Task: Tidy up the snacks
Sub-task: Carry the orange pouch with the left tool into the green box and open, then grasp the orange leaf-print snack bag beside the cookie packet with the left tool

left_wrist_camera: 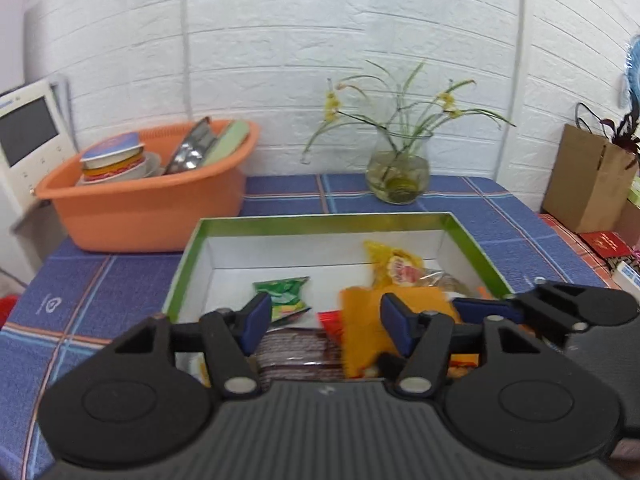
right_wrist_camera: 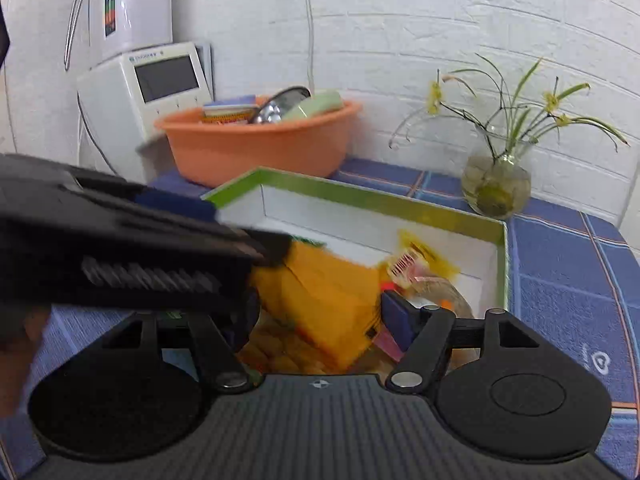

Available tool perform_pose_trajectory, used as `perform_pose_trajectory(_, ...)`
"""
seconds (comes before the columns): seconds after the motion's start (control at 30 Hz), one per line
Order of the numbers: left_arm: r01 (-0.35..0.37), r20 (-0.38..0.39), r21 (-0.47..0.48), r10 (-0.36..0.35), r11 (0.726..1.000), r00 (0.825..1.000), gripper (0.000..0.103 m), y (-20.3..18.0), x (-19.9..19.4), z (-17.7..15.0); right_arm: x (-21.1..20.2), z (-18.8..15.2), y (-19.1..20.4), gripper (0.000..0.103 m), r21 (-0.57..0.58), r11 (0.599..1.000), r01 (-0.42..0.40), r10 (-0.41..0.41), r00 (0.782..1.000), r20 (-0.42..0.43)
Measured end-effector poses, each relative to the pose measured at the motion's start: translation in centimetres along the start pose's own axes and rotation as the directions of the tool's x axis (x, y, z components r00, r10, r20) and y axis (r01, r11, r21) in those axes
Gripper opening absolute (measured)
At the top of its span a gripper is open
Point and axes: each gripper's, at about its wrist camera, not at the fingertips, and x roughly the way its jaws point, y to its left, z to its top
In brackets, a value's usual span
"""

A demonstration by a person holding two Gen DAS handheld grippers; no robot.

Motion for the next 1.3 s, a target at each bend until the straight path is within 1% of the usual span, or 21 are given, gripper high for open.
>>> perform_pose_trajectory(0.07, -0.02, 0.021, -0.012, 0.02, 1.0, 1.0, 0.065, 0.5, -1.1, -0.5, -1.3, -0.3, -0.7, 0.103, -0.003, 1.0, -0.006, 0.006, 1.0, 0.028)
perform_pose_trajectory(0.1, -0.018, 0.033, -0.022, 0.019, 1.0, 0.999, 0.068, 0.7, -1.8, -0.8, -2.2, -0.3, -1.1, 0.103, 0.008, 1.0, -0.016, 0.016, 0.999, 0.041)
perform_pose_trajectory(0.17, 0.008, 0.05, -0.045, -0.006, 0.999, 0.999, 0.069, 1.0, -3.1, -1.7, -3.9, -0.4, -1.8, 0.103, 0.027, 0.999, -0.039, 0.037, 0.998, 0.057)
perform_pose_trajectory(0.23, 0.034, 0.069, -0.072, -0.029, 0.997, 0.997, 0.071, 1.2, -4.3, -2.7, -5.5, -0.4, -2.1, 0.103, 0.031, 0.999, -0.03, 0.027, 0.997, 0.07)
perform_pose_trajectory(0.37, 0.043, 0.066, -0.086, -0.038, 0.995, 0.997, 0.073, 1.1, -5.2, -4.4, -7.9, -0.9, -1.9, 0.103, 0.006, 1.0, 0.005, -0.006, 0.995, 0.098)
perform_pose_trajectory(0.47, 0.058, 0.029, -0.119, -0.055, 0.991, 0.998, 0.074, 1.3, -4.9, -5.5, -9.0, -1.1, -1.9, 0.103, 0.018, 1.0, 0.014, -0.017, 0.987, 0.16)
perform_pose_trajectory(0.53, 0.059, -0.004, -0.127, -0.06, 0.99, 0.998, 0.074, 1.3, -4.6, -6.2, -8.7, -0.8, -2.0, 0.103, 0.053, 0.999, 0.012, -0.021, 0.986, 0.166)
perform_pose_trajectory(0.6, 0.061, -0.023, -0.12, -0.064, 0.991, 0.998, 0.074, 1.2, -4.5, -6.8, -7.9, -0.4, -2.1, 0.103, 0.087, 0.996, 0.007, -0.02, 0.988, 0.151)
perform_pose_trajectory(0.7, 0.07, -0.028, -0.097, -0.073, 0.993, 0.997, 0.074, 1.0, -4.6, -7.3, -6.7, -0.2, -2.5, 0.103, 0.139, 0.99, 0.014, -0.032, 0.992, 0.125)
perform_pose_trajectory(0.73, 0.076, -0.025, -0.089, -0.079, 0.993, 0.997, 0.074, 0.9, -4.7, -7.3, -6.6, -0.4, -2.6, 0.103, 0.147, 0.989, 0.008, -0.025, 0.993, 0.116)
perform_pose_trajectory(0.8, 0.089, -0.027, -0.076, -0.091, 0.993, 0.995, 0.074, 0.5, -4.7, -7.5, -6.9, -1.1, -2.5, 0.103, 0.136, 0.991, -0.013, -0.001, 0.995, 0.101)
perform_pose_trajectory(0.87, 0.121, -0.05, -0.072, -0.125, 0.99, 0.991, 0.074, 0.1, -4.5, -7.8, -7.8, -2.3, -2.5, 0.103, 0.114, 0.993, -0.03, 0.022, 0.997, 0.075)
perform_pose_trajectory(0.93, 0.153, -0.078, -0.072, -0.158, 0.986, 0.984, 0.074, -0.6, -4.1, -8.0, -8.5, -3.6, -2.9, 0.103, 0.091, 0.994, -0.054, 0.052, 0.998, 0.031)
perform_pose_trajectory(1.0, 0.184, -0.105, -0.098, -0.194, 0.978, 0.975, 0.074, -1.2, -3.4, -8.1, -8.5, -4.7, -3.4, 0.103, 0.067, 0.996, -0.057, 0.06, 0.998, -0.034)
perform_pose_trajectory(1.1, 0.259, -0.136, -0.154, -0.281, 0.953, 0.95, 0.074, -2.2, -2.3, -7.9, -7.5, -6.3, -4.9, 0.103, 0.048, 0.999, -0.022, 0.027, 0.993, -0.117)
perform_pose_trajectory(1.13, 0.268, -0.152, -0.153, -0.29, 0.951, 0.945, 0.074, -2.8, -1.8, -7.8, -7.1, -6.9, -5.7, 0.103, 0.06, 0.998, -0.017, 0.025, 0.99, -0.138)
perform_pose_trajectory(1.17, 0.268, -0.17, -0.148, -0.291, 0.952, 0.941, 0.074, -3.3, -1.3, -7.6, -6.6, -7.4, -6.3, 0.103, 0.076, 0.997, -0.028, 0.04, 0.987, -0.157)
perform_pose_trajectory(1.23, 0.254, -0.199, -0.141, -0.278, 0.957, 0.94, 0.074, -4.3, -0.2, -7.3, -5.7, -8.2, -6.8, 0.103, 0.082, 0.994, -0.069, 0.083, 0.98, -0.182)
perform_pose_trajectory(1.27, 0.245, -0.202, -0.141, -0.27, 0.959, 0.941, 0.074, -4.7, 0.1, -7.1, -5.6, -8.6, -6.6, 0.103, 0.073, 0.994, -0.083, 0.095, 0.979, -0.179)
perform_pose_trajectory(1.3, 0.25, -0.209, -0.145, -0.277, 0.957, 0.938, 0.074, -4.9, 0.3, -6.9, -5.8, -8.9, -6.5, 0.103, 0.066, 0.994, -0.093, 0.102, 0.983, -0.152)
